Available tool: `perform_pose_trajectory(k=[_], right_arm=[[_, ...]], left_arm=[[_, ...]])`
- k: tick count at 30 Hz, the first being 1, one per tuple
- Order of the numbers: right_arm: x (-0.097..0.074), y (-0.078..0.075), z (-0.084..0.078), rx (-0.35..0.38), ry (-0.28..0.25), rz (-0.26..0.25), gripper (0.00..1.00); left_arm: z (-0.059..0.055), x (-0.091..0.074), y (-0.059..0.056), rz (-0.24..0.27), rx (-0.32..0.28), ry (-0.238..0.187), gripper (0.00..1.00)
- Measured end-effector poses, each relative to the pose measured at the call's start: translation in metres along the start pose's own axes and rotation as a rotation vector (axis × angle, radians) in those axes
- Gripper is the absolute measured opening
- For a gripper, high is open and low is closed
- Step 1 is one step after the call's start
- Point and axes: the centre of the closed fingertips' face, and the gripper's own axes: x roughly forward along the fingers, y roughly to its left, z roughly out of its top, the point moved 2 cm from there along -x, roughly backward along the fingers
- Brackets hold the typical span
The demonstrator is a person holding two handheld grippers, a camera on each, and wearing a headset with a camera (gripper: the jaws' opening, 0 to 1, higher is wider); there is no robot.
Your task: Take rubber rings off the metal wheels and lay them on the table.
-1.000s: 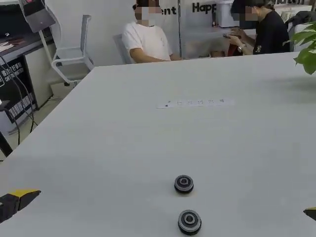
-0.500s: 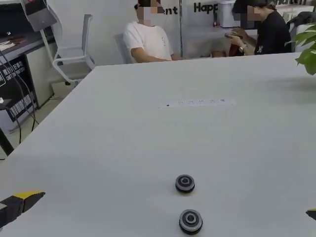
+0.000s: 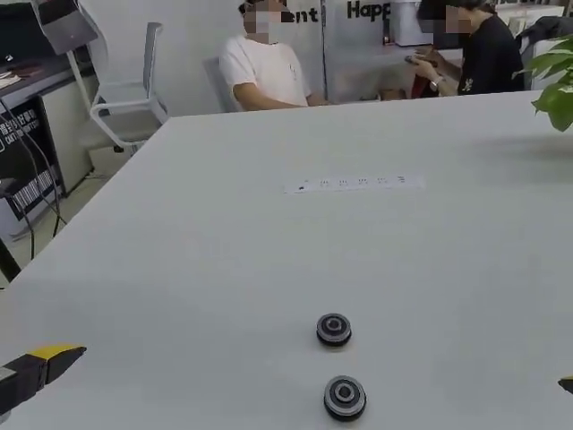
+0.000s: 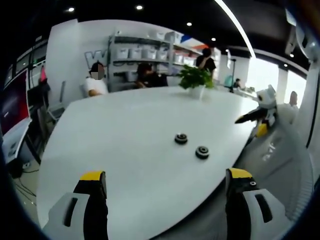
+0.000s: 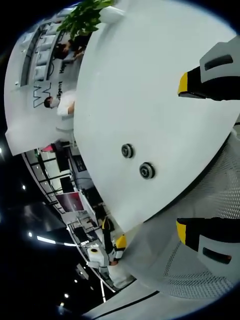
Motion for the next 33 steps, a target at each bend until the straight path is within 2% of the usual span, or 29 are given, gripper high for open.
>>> perform_pose_trajectory(k=[11, 23, 25, 33], right_arm=[[0.002, 0.001, -0.001, -0.015, 0.017, 0.004, 0.99], [0.006, 0.001, -0.004, -0.019, 0.038, 0.03, 0.98], [0.007, 0.0, -0.003, -0.022, 0.04, 0.035, 0.95], [0.013, -0.006, 0.004, -0.036, 0.034, 0.049, 0.94]], left_arm=[[-0.002, 0.002, -0.001, -0.002, -0.011, 0.005, 1.0], [-0.007, 0.007, 0.0, -0.013, -0.023, 0.043, 1.0], [-0.007, 0.007, 0.0, -0.014, -0.027, 0.045, 1.0], [-0.01, 0.01, 0.001, -0.023, -0.025, 0.074, 1.0]])
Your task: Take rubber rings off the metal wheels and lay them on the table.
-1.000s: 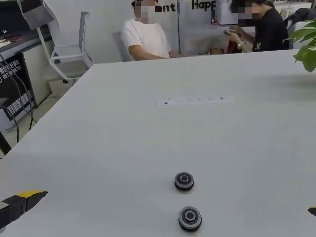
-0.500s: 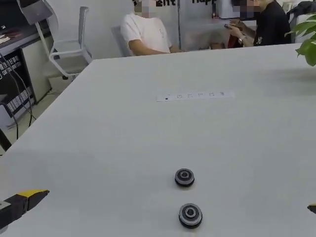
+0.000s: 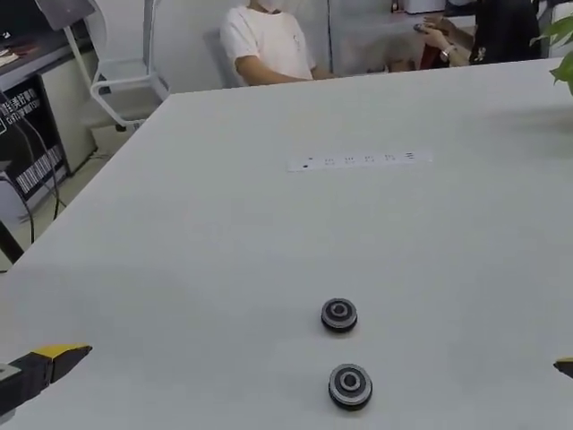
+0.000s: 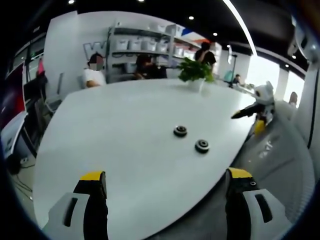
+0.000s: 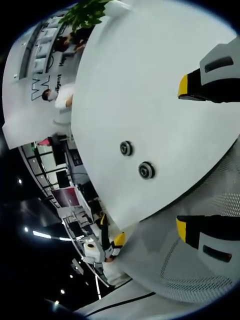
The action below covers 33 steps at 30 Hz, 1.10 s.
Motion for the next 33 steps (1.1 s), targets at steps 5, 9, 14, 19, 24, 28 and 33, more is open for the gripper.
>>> perform_pose_trajectory(k=[5, 9, 14, 19, 24, 28, 33], right_arm=[[0.002, -0.008, 0.008, -0.018, -0.018, 0.004, 0.92], [0.005, -0.012, 0.016, -0.026, -0.042, 0.013, 0.9], [0.01, -0.012, 0.023, -0.051, -0.065, 0.039, 0.88], [0.018, -0.007, 0.03, -0.071, -0.094, 0.089, 0.86], [0.026, -0.004, 0.037, -0.107, -0.122, 0.13, 0.84], [0.033, -0.003, 0.04, -0.104, -0.14, 0.161, 0.82], [0.043, -0.001, 0.047, -0.12, -0.175, 0.193, 0.84]], left_arm=[[0.007, 0.002, -0.004, -0.02, 0.021, -0.001, 1.0], [0.015, 0.004, -0.005, -0.029, 0.046, 0.001, 1.0], [0.025, 0.007, -0.008, -0.056, 0.074, 0.0, 1.0], [0.042, 0.014, -0.02, -0.105, 0.118, -0.027, 1.0], [0.059, 0.02, -0.034, -0.15, 0.17, -0.052, 1.0], [0.075, 0.026, -0.044, -0.186, 0.197, -0.088, 1.0], [0.088, 0.035, -0.053, -0.218, 0.263, -0.102, 0.92]])
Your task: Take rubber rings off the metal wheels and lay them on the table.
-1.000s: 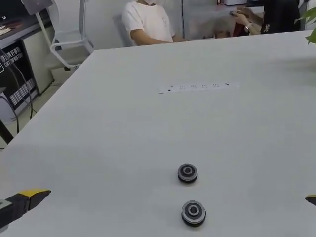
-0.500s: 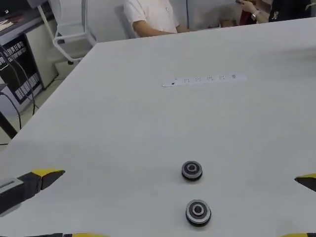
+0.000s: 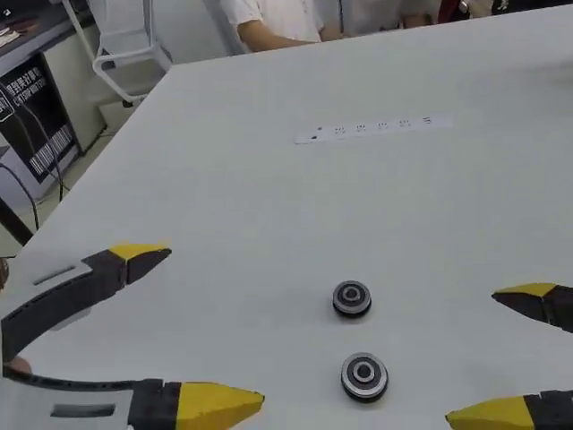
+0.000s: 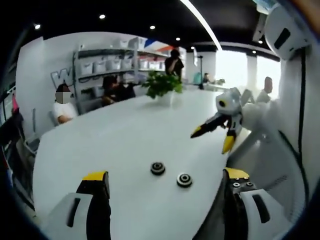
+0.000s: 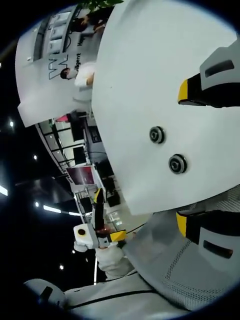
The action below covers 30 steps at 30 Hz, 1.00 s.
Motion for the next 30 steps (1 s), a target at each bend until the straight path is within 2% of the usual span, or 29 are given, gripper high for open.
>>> perform_pose_trajectory(k=[2, 5, 10, 18, 24, 28, 30], right_arm=[[0.004, -0.002, 0.0, -0.004, 0.002, 0.003, 0.83], [0.01, -0.003, 0.0, -0.008, -0.004, 0.018, 0.8], [0.02, -0.004, 0.002, -0.027, -0.025, 0.033, 0.72], [0.031, -0.002, -0.003, -0.046, -0.019, 0.076, 0.59], [0.04, -0.001, -0.007, -0.07, -0.006, 0.106, 0.53], [0.045, -0.001, -0.013, -0.092, 0.021, 0.125, 0.48], [0.047, -0.002, -0.014, -0.101, 0.027, 0.127, 0.46]], left_arm=[[0.005, 0.006, -0.002, -0.02, 0.044, -0.007, 0.87], [0.011, 0.015, -0.002, -0.038, 0.033, -0.025, 0.89], [0.009, 0.032, -0.008, -0.099, 0.057, 0.008, 0.9], [0.009, 0.057, -0.014, -0.164, 0.094, 0.01, 0.88], [0.007, 0.074, -0.016, -0.188, 0.144, -0.011, 0.75], [0.005, 0.084, -0.017, -0.206, 0.134, -0.027, 0.63], [0.003, 0.087, -0.019, -0.214, 0.132, -0.022, 0.61]])
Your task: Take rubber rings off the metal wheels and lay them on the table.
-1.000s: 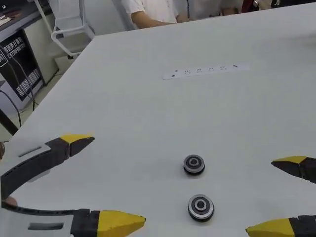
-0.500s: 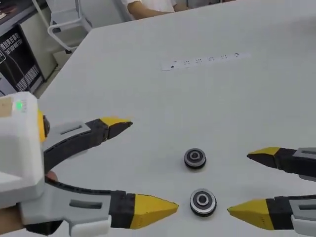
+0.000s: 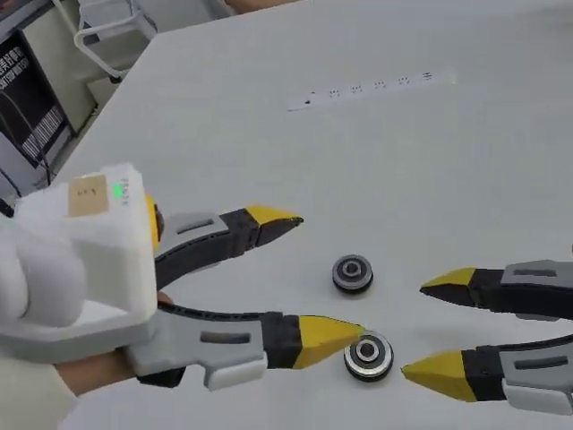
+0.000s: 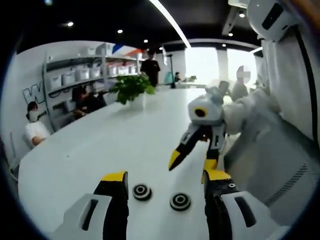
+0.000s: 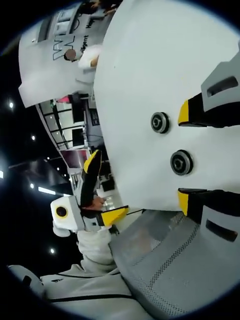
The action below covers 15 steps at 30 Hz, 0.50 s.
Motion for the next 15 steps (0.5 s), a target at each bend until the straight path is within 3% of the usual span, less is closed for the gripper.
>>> perform_pose_trajectory(k=[9, 15], right_arm=[[0.009, 0.0, -0.006, -0.024, 0.02, 0.04, 0.39], [0.017, 0.0, -0.02, -0.045, 0.094, 0.061, 0.32]], left_arm=[[-0.02, 0.021, -0.011, -0.062, 0.007, 0.04, 0.52], [-0.035, 0.033, -0.015, -0.09, 0.013, 0.058, 0.42]])
